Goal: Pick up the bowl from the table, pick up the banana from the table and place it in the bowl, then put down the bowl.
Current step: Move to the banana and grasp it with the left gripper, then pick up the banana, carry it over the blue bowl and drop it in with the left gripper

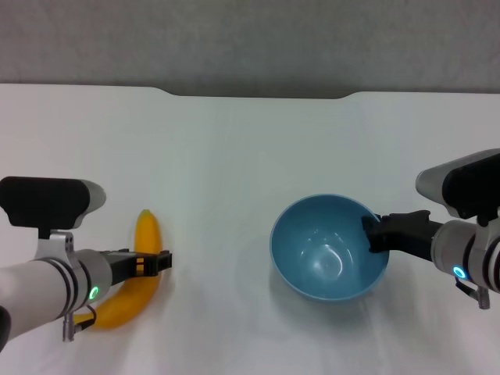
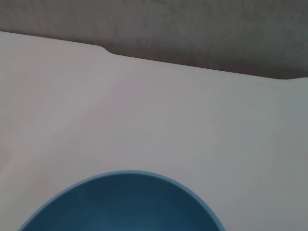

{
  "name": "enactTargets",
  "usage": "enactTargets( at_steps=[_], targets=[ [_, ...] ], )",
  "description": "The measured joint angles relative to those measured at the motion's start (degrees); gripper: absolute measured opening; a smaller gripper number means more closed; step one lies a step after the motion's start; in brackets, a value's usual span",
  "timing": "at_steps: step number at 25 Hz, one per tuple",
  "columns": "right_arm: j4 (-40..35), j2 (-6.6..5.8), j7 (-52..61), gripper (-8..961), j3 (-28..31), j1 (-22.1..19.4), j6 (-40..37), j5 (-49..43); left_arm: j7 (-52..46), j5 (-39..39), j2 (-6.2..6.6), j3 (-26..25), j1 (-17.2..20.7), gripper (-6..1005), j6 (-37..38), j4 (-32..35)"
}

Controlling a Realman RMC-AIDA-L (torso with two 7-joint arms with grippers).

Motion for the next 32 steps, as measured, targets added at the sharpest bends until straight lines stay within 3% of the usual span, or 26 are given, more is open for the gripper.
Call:
enactTargets(
  at_steps=[8, 22, 32],
  targets=[
    [0.05, 0.00, -0.04, 46, -0.02, -0.07, 0.00, 0.00, 0.06, -0.61, 0.00, 0.84, -0.41, 751, -0.10, 0.25],
    [0.28, 0.00, -0.14, 48, -0.11, -0.50, -0.51, 0.00, 0.57, -0.14, 0.18, 1.50, -0.34, 526, -0.25, -0.81],
    [1.15, -0.01, -0.14, 49, -1.41, -0.11, -0.10, 0.60, 8.24, -1.92, 0.34, 0.58, 4.93, 492, 4.26, -15.51]
  ],
)
